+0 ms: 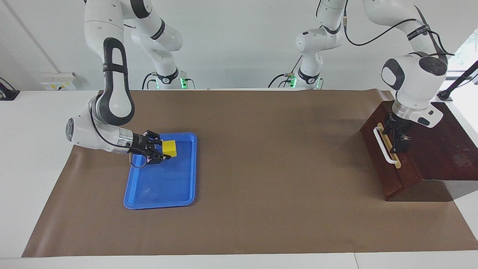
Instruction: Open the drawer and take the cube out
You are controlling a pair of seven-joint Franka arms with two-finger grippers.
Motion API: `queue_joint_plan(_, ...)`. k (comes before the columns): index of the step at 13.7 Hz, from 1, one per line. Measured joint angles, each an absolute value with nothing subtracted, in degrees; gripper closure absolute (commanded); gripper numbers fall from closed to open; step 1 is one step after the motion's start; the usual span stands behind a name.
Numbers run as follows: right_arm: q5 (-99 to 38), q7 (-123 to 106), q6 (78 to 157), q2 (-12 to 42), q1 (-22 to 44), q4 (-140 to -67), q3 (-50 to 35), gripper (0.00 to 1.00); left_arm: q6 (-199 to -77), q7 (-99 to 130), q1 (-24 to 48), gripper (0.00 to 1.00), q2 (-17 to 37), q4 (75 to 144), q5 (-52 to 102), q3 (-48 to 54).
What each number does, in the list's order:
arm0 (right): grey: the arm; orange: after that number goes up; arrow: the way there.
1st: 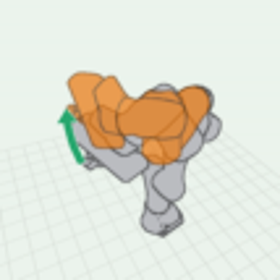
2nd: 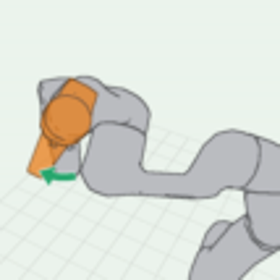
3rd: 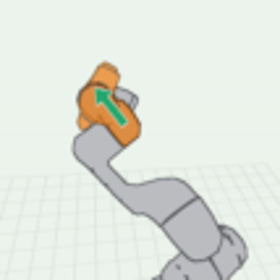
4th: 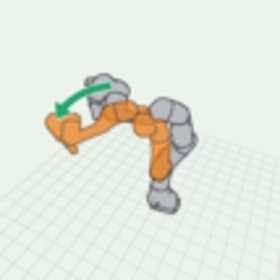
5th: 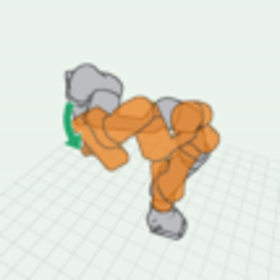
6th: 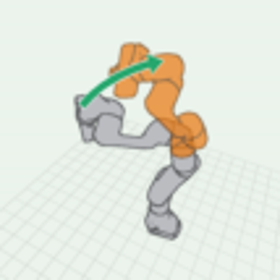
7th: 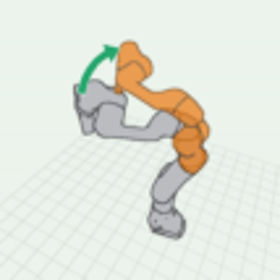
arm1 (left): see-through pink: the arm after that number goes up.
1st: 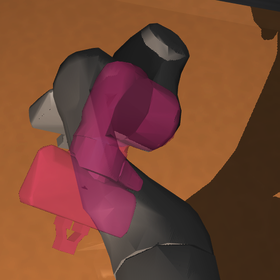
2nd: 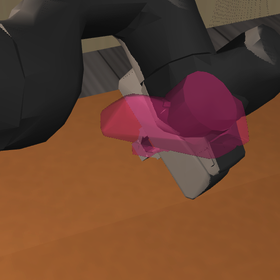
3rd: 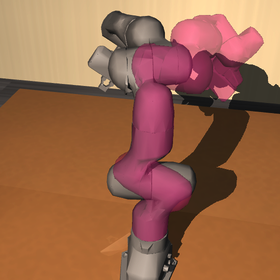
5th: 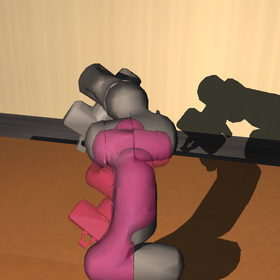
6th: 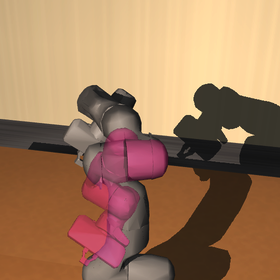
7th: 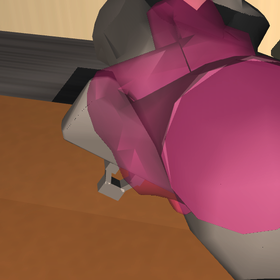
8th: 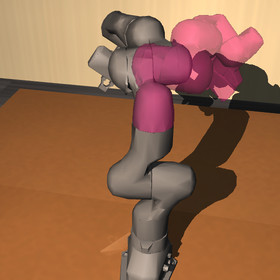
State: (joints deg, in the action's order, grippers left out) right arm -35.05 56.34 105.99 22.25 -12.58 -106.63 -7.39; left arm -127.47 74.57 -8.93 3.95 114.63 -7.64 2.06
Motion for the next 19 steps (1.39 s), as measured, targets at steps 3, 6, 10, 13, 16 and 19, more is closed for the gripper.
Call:
queue_joint_plan(3,-34.2,59.3,109.5,23.9,-12.3,-106.6,-7.3,1.0,-123.0,72.8,-8.0,0.0,3.9,112.9,-8.0,2.2)
queue_joint_plan(6,-34.1,60.7,112.0,24.1,-12.3,-106.6,-7.3,1.0,-115.4,72.4,-4.6,0.0,3.1,109.4,-8.0,2.6)
queue_joint_plan(10,-34.0,61.1,114.3,24.2,-12.4,-107.3,-7.1,1.0,-104.4,64.5,-1.9,0.0,-1.0,105.1,-7.2,3.9)
queue_joint_plan(13,-33.8,58.5,116.2,24.4,-12.4,-109.6,-7.0,1.0,-94.5,50.0,-1.7,0.0,-2.7,100.1,-3.4,3.8)
queue_joint_plan(16,-33.9,55.5,116.3,24.0,-13.3,-110.3,-6.9,1.0,-89.3,36.6,-1.6,0.0,-3.0,98.2,-2.1,3.9)
queue_joint_plan(19,-33.9,54.2,116.3,23.9,-13.5,-110.5,-6.9,0.0,-88.4,27.3,-1.0,0.0,-3.0,98.1,-1.9,3.9)
